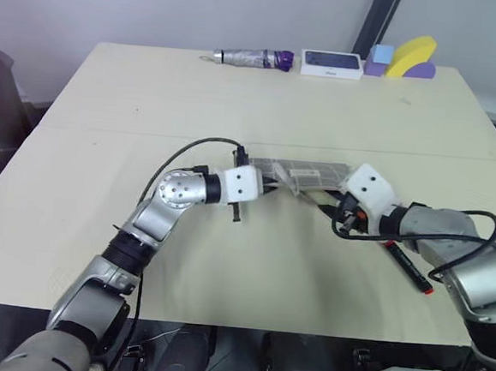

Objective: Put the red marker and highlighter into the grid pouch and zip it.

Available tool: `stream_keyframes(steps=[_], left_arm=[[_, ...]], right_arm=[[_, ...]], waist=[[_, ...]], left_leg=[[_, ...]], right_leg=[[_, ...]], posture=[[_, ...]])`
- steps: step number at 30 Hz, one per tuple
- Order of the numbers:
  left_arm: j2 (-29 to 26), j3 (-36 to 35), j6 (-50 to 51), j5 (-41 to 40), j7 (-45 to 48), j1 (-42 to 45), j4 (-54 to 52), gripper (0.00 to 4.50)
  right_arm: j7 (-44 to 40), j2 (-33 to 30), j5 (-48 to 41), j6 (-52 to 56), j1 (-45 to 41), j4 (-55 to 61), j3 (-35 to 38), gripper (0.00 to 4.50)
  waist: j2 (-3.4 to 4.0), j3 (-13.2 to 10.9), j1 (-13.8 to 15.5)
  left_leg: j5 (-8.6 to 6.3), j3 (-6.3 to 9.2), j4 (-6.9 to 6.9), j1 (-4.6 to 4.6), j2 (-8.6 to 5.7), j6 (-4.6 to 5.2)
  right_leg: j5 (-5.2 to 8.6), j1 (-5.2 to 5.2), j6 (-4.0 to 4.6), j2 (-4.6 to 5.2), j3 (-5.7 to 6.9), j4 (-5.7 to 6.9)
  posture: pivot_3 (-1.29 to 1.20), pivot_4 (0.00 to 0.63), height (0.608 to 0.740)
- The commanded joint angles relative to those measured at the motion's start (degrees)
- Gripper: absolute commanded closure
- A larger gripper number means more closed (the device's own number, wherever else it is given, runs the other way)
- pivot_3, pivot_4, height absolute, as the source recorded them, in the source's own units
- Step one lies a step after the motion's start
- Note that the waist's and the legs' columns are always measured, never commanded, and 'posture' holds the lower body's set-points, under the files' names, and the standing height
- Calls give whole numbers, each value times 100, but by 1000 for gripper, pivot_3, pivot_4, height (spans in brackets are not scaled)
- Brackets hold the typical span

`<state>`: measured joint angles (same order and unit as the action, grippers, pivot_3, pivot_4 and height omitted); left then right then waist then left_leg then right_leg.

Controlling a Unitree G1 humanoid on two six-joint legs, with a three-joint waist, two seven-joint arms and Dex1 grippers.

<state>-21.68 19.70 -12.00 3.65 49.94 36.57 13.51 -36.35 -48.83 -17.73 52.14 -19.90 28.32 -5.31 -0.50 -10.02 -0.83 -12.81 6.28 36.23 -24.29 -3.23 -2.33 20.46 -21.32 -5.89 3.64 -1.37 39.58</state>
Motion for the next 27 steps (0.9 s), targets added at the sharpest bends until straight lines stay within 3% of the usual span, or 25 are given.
stream_keyframes(steps=[1, 3, 7, 13, 18, 22, 27], left_arm=[[-1, -51, -160, -119, 142, 42, -43, 4500], [-4, -106, -49, -88, 96, 48, 19, 4500], [114, -237, 490, -112, -149, 30, 96, 4500], [926, -775, 2017, -549, -1061, 56, -16, 4500], [1259, -813, 2304, -555, -1384, 98, 49, 4500], [1341, -741, 2264, -571, -1328, 150, 137, 4500], [1341, -719, 2227, -641, -1156, 177, 144, 4500]], right_arm=[[-63, 0, -55, -24, -181, 174, 180, 3126], [-96, -26, -94, 16, -178, 182, 281, 2265], [-213, -149, -259, -71, -56, 448, 742, 124], [-696, -254, -1037, 8, 662, 865, 2377, 55], [-784, -705, -470, -181, 2133, 566, 2978, 55], [-756, -619, 6, -578, 3357, 63, 3293, 55], [-584, -327, 111, -708, 3789, -213, 3286, 55]], waist=[[0, 0, 5], [0, 0, 7], [0, 0, 7], [-5, -1, 24], [-6, 0, 35], [-7, -1, 33], [-6, 0, -9]], left_leg=[[0, 0, 0, 0, 0, 0], [0, 1, 0, -1, 0, 0], [0, 2, 1, -1, -1, 1], [-4, 9, 9, -8, -2, 7], [-4, 7, 10, -5, -2, 7], [-4, 1, 12, 0, -3, 7], [-4, -4, 5, 22, -1, 7]], right_leg=[[0, 0, 0, 0, 0, 0], [0, 1, 0, 0, 1, -2], [0, 1, 0, 0, 2, -2], [0, 7, -1, 0, 11, -5], [0, 11, -1, -1, 11, -3], [-1, 18, -1, 1, 9, -3], [-1, 29, -1, -2, 3, -3]], posture=[[0, 150, 740], [0, 150, 740], [0, 150, 740], [0, 150, 740], [0, 150, 740], [0, 150, 740], [0, 150, 740]])
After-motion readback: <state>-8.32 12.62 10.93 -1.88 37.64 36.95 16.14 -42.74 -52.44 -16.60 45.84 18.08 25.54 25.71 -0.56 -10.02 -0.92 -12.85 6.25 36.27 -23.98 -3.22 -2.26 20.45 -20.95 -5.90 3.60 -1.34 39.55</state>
